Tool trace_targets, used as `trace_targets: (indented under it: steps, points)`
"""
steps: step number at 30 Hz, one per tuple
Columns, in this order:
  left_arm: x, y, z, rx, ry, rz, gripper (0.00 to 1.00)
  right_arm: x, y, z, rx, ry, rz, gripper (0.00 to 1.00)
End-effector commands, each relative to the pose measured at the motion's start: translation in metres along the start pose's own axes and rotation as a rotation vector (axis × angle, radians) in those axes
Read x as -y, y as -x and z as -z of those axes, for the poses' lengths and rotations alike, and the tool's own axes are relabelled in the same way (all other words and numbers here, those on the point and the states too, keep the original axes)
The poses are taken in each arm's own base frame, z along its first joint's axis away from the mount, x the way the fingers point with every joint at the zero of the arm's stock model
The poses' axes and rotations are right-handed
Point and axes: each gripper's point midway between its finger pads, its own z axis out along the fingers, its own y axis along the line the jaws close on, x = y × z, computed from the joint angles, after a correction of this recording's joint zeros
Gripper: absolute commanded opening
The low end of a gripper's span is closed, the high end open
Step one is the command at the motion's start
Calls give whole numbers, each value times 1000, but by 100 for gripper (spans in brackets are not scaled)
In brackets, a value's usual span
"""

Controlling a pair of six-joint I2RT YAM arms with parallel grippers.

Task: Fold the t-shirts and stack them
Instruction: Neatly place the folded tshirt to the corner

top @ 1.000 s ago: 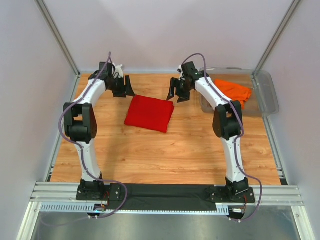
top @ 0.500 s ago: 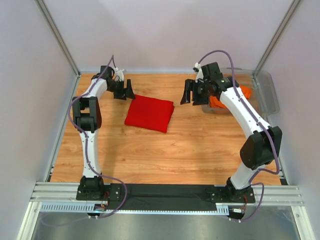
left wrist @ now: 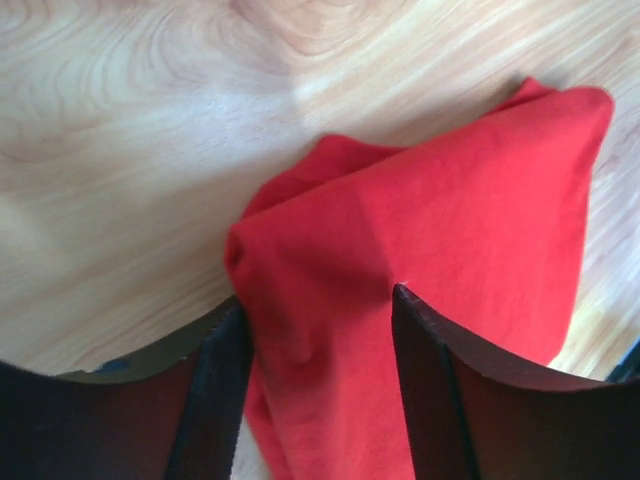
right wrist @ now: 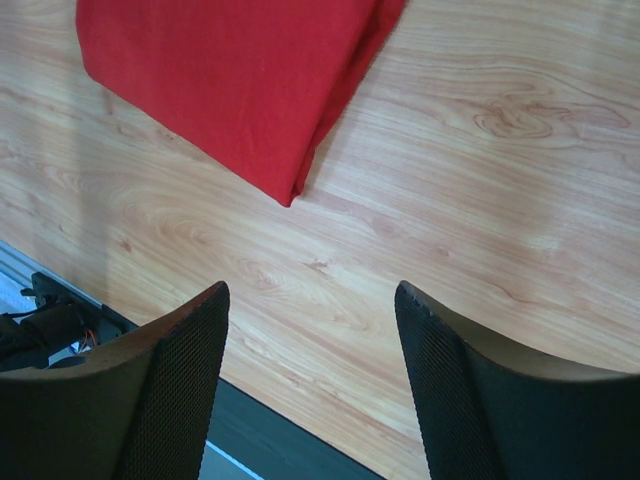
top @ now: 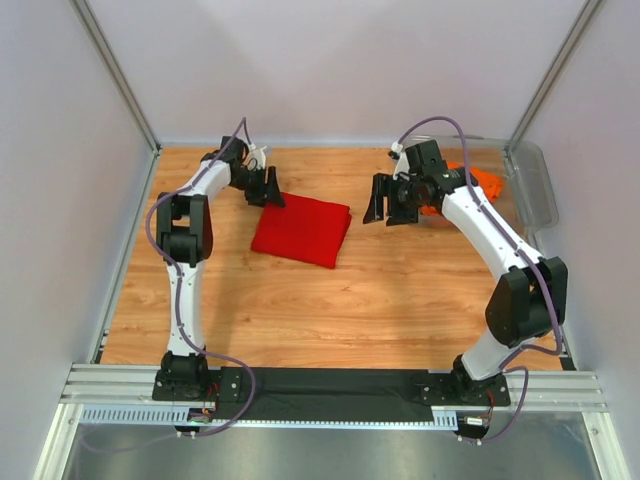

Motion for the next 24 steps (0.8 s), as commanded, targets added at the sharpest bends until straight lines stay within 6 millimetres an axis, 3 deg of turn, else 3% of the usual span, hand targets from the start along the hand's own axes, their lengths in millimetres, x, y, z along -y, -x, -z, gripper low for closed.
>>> trace_targets:
  steps: [1, 2, 4, 7, 11, 15, 24]
  points:
    - [-7, -13, 1, -42, 36, 46, 55, -14, 8, 18, 73, 50, 35, 68]
    - [-8, -16, 2, -61, 45, 56, 31, -15, 7, 19, 77, 52, 28, 68]
    - [-20, -6, 8, -52, 119, 34, 0, -16, 2, 23, 80, 62, 22, 68]
    - [-43, 7, 30, -25, 240, -1, 0, -17, -14, 25, 52, 75, -13, 68]
    - [-75, 36, 76, 69, 393, -25, 0, -14, -42, 26, 3, 73, -63, 67]
    - [-114, 72, 127, 145, 603, -171, 0, -10, -65, 24, -56, 67, -98, 66]
    - [-180, 109, 155, 144, 861, -421, 0, 3, -60, 18, -119, -20, -92, 65]
